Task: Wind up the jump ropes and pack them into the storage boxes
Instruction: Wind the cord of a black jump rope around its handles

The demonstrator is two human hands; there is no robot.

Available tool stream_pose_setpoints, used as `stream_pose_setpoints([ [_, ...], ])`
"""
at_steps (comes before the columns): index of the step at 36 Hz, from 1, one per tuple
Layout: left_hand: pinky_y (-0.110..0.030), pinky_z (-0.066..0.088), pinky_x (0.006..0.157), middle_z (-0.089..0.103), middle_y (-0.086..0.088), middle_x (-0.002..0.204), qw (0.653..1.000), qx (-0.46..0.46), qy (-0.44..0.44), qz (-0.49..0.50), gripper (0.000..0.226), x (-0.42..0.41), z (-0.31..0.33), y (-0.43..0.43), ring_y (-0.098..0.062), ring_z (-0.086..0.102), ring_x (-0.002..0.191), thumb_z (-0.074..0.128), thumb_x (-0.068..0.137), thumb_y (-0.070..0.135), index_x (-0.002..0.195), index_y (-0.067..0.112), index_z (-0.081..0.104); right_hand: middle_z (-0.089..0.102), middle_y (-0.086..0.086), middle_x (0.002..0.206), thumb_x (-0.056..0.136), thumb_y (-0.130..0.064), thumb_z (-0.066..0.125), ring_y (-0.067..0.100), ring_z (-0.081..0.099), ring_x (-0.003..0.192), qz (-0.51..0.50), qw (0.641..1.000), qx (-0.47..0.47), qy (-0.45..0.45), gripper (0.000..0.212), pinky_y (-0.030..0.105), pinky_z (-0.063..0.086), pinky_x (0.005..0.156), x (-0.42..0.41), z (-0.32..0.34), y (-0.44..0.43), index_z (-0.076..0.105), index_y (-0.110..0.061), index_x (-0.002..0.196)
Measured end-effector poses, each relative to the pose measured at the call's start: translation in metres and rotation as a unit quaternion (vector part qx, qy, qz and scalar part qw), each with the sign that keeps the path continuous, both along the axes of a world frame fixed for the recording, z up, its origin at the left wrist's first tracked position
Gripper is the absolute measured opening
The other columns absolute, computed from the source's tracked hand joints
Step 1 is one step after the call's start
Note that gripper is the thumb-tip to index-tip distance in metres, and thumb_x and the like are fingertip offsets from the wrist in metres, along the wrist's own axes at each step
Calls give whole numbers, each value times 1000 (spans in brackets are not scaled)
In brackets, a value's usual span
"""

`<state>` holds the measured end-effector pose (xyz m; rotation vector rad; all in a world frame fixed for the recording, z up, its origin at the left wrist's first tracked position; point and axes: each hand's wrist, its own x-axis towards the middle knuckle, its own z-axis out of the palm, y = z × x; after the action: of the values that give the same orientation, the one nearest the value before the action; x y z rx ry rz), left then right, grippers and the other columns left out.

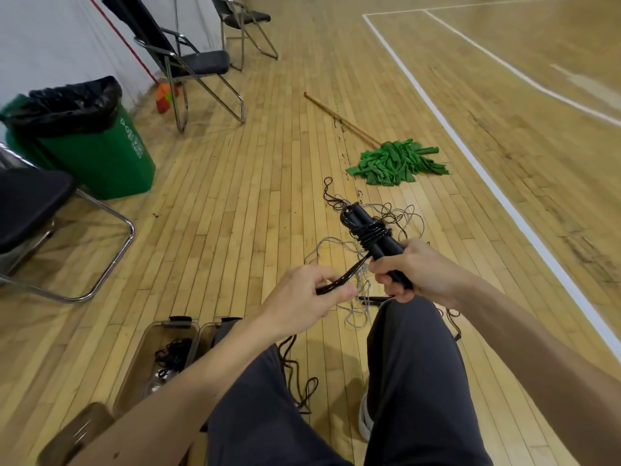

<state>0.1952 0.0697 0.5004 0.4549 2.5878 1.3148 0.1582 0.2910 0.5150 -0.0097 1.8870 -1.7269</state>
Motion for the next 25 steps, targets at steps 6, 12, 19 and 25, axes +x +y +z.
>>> stream_pose_setpoints([
  [6,-19,38,52,59,13,60,995,-79,55,-8,16,-4,5,-2,-2,49,53,65,95,39,90,25,73,50,9,63,90,-3,68,18,40,49,-18,999,27,-8,18,24,28,41,-6,-11,1,51,-4,93],
  [12,-29,46,55,59,6,67,975,-195,109,0,25,-6,13,0,-9,51,57,56,101,37,111,19,71,51,10,63,91,-4,68,17,42,46,-57,997,56,2,15,23,32,38,-16,-20,-4,54,-1,85],
  [19,-32,54,68,57,6,74,938,-305,164,-11,31,-6,26,-5,-13,57,66,47,105,38,119,20,67,54,11,64,90,-4,69,17,43,46,-88,989,115,4,13,25,34,40,-26,-34,-9,59,1,83],
  [25,-27,44,63,65,3,88,891,-389,230,-37,36,-11,38,-9,-15,57,73,40,106,45,113,20,65,56,10,66,90,-5,68,17,43,49,-77,990,118,-17,11,24,33,39,-30,-37,-19,59,0,91],
])
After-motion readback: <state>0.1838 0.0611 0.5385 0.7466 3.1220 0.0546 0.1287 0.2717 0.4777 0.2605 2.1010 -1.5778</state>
